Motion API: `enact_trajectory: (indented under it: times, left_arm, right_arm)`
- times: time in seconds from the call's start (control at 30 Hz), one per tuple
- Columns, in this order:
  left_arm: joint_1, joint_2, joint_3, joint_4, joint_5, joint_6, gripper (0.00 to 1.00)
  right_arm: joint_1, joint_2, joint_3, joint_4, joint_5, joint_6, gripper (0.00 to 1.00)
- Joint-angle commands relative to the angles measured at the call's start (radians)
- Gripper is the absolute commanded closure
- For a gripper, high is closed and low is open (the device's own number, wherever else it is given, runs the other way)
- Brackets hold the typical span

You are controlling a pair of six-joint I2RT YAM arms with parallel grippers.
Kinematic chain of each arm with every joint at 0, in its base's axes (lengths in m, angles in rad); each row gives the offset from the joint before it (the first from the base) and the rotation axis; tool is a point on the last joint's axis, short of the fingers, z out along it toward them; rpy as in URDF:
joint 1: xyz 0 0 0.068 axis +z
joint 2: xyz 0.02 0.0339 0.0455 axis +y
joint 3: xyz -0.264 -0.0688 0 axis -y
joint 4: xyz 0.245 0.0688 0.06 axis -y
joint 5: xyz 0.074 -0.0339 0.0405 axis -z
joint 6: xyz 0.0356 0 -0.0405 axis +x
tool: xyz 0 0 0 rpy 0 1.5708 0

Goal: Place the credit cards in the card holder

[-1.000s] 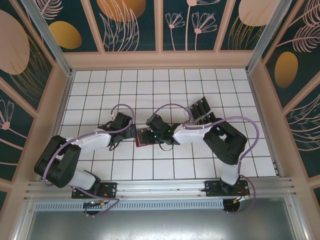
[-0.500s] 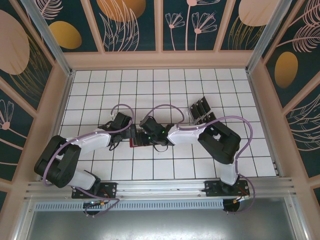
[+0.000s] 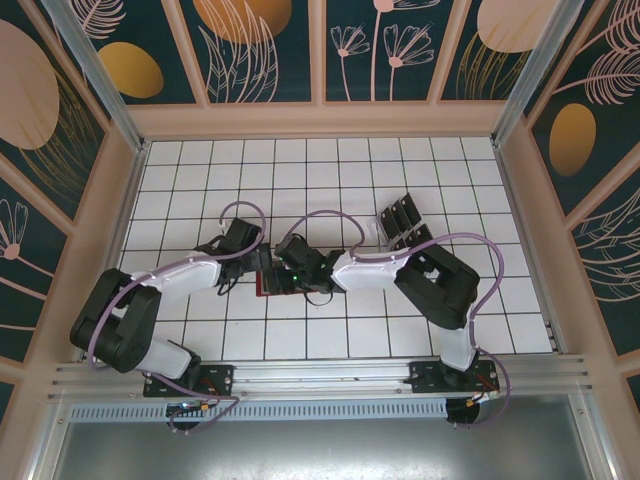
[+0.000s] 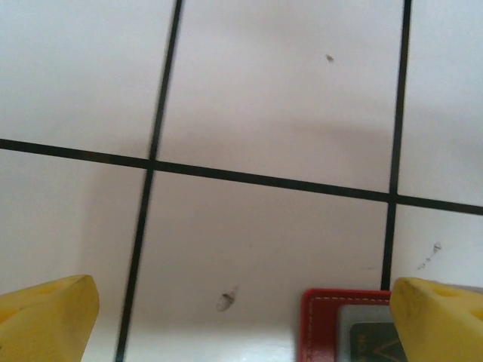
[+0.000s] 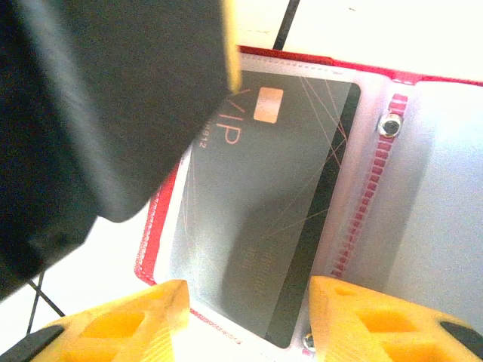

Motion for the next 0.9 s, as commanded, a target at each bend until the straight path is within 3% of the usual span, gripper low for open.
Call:
enact_trajectory:
  times: [0.0,0.47,0.87]
  left_arm:
    - [0.008,-0.058,0.004,-0.102,-0.039,0.003,0.01]
    - [0.008,-0.092,-0.121,-0.155,-0.018,-0.066,0.01]
    - [0.007,-0.094,-0.191,-0.087,0.05,-0.096,0.01]
  right_arm:
    - [0.006,0.014,0.008,-0.016,0.015,-0.006,0.54]
    - [-0.005,-0.002,-0.043,0.04,-0.003,0.002,0.54]
    - [-0.006,-0.004,-0.043,0.047,-0.018,0.003,0.54]
